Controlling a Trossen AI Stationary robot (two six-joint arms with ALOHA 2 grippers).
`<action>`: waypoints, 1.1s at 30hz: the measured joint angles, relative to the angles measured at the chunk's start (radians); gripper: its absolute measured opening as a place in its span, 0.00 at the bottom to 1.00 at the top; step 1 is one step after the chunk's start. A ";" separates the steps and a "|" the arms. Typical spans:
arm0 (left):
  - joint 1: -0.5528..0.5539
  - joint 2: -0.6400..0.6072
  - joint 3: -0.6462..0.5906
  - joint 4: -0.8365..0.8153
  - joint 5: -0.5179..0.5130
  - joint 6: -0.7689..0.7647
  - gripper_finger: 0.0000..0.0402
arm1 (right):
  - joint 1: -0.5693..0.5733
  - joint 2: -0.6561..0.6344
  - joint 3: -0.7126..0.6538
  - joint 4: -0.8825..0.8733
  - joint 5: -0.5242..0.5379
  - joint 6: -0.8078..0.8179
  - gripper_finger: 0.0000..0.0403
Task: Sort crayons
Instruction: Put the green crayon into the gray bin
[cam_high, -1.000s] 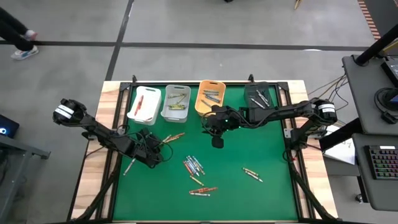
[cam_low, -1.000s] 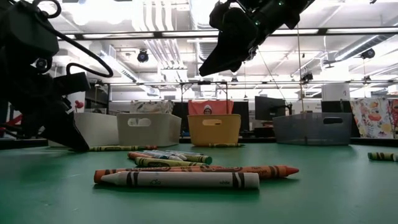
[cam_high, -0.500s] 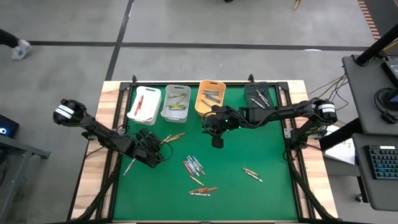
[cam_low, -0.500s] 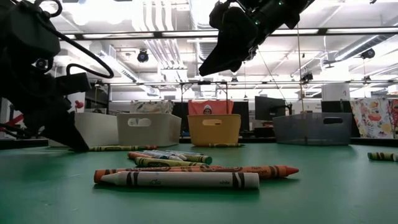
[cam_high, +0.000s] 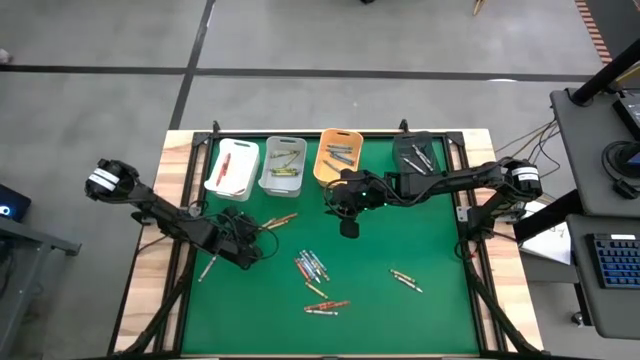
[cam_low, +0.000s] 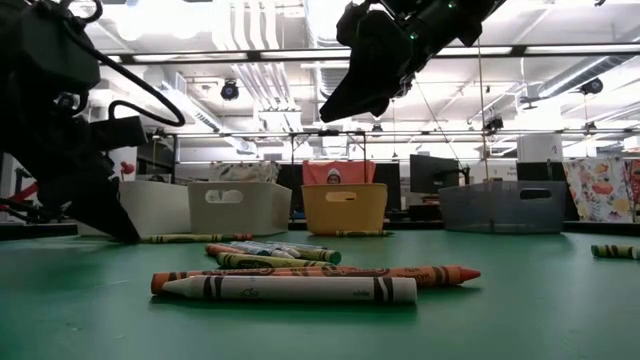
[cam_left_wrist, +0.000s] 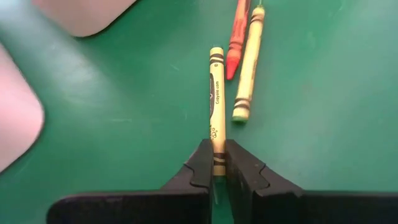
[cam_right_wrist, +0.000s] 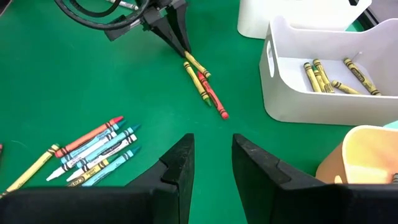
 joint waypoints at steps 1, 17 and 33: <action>0.000 -0.002 0.010 -0.026 0.003 0.000 0.00 | 0.000 0.000 0.000 0.000 0.000 0.000 0.24; 0.001 -0.012 0.270 -0.319 -0.028 0.121 0.00 | 0.000 0.000 0.000 -0.002 0.000 -0.002 0.24; 0.269 -0.015 0.536 -0.551 -0.063 0.595 0.00 | 0.000 0.000 0.000 -0.003 0.000 -0.002 0.24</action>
